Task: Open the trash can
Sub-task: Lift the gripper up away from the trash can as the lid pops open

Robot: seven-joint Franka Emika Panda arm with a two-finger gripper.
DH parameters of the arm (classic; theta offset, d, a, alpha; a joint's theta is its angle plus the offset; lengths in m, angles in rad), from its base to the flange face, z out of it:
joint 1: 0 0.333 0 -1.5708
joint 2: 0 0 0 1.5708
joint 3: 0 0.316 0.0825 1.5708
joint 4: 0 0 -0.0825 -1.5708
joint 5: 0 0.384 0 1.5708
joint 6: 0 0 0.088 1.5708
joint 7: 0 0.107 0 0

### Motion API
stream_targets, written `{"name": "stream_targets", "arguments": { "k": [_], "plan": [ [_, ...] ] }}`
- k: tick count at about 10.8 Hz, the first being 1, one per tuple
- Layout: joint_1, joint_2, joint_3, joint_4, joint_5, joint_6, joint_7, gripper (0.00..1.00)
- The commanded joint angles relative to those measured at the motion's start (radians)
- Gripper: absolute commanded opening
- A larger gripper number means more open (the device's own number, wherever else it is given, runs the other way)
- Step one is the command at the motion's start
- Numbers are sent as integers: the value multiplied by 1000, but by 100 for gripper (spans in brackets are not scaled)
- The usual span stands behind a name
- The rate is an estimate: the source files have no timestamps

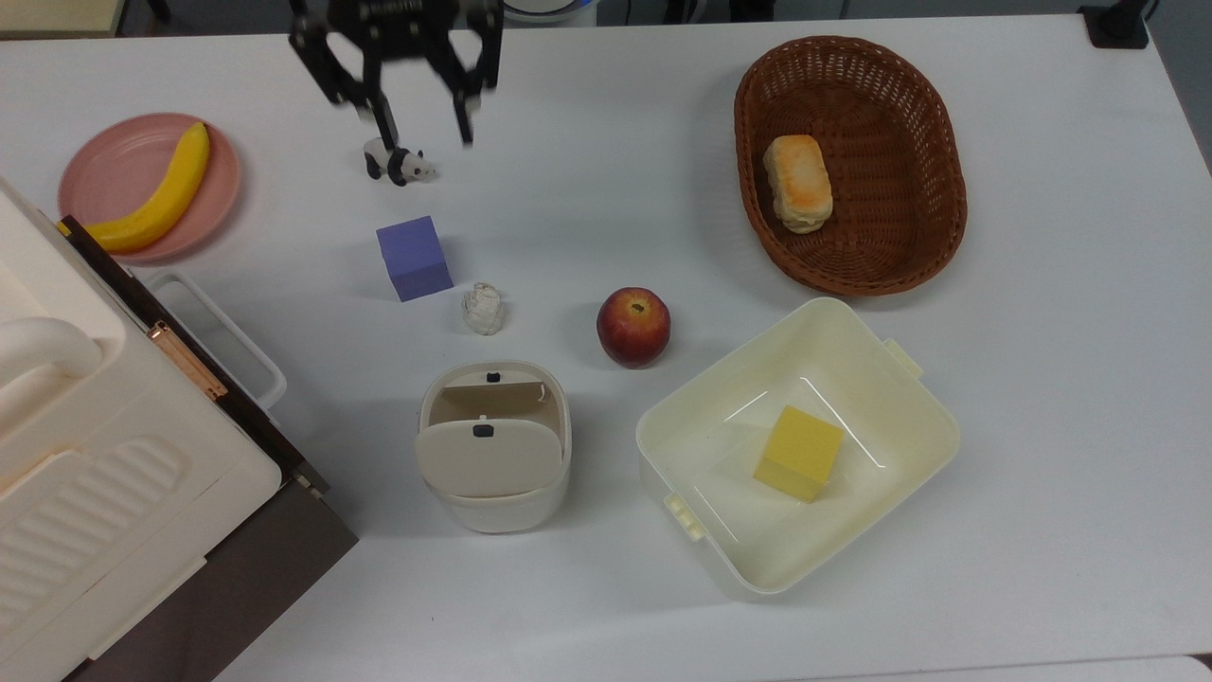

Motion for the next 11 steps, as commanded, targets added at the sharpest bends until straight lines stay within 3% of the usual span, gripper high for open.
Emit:
{"name": "stream_targets", "arguments": {
  "k": [1, 4, 6, 7, 9, 11],
  "plan": [
    [9, -75, 20, -99, 27, -99, -52, 100],
    [12, -75, 81, -88, -51, -169, 200, 100],
    [12, -78, 107, -53, -145, -303, 229, 100],
    [2, -92, 100, -37, -171, -317, 235, 100],
    [-15, -113, 43, 7, -162, -343, 224, 100],
    [-12, -113, 31, 18, -142, -352, 239, 100]
  ]
}}
